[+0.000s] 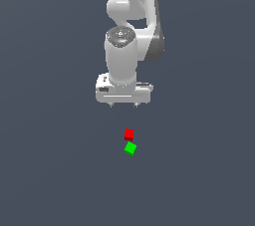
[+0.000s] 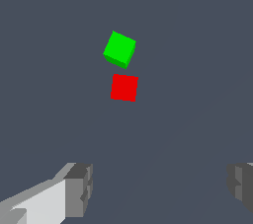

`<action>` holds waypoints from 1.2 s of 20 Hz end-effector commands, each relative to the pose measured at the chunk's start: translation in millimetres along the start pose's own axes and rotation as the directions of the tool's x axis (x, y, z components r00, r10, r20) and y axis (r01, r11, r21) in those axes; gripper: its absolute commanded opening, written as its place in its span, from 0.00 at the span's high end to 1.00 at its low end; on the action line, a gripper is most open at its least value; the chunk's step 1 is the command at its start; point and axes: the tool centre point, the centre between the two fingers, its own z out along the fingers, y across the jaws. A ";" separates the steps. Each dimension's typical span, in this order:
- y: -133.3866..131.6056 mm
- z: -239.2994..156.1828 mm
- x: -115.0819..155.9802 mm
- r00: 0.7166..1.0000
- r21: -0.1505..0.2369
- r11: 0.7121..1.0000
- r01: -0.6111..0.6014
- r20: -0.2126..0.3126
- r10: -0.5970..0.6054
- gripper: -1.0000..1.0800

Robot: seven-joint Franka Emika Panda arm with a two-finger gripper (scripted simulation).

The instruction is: Stack the red cube on top of the green cube.

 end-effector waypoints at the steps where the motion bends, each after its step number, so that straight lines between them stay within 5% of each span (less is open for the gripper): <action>1: 0.0 0.0 0.0 1.000 0.000 1.000 0.000 0.000 0.000 0.04; 24: -21.3 91.2 51.9 0.995 -0.004 0.995 -0.103 -0.002 0.103 0.04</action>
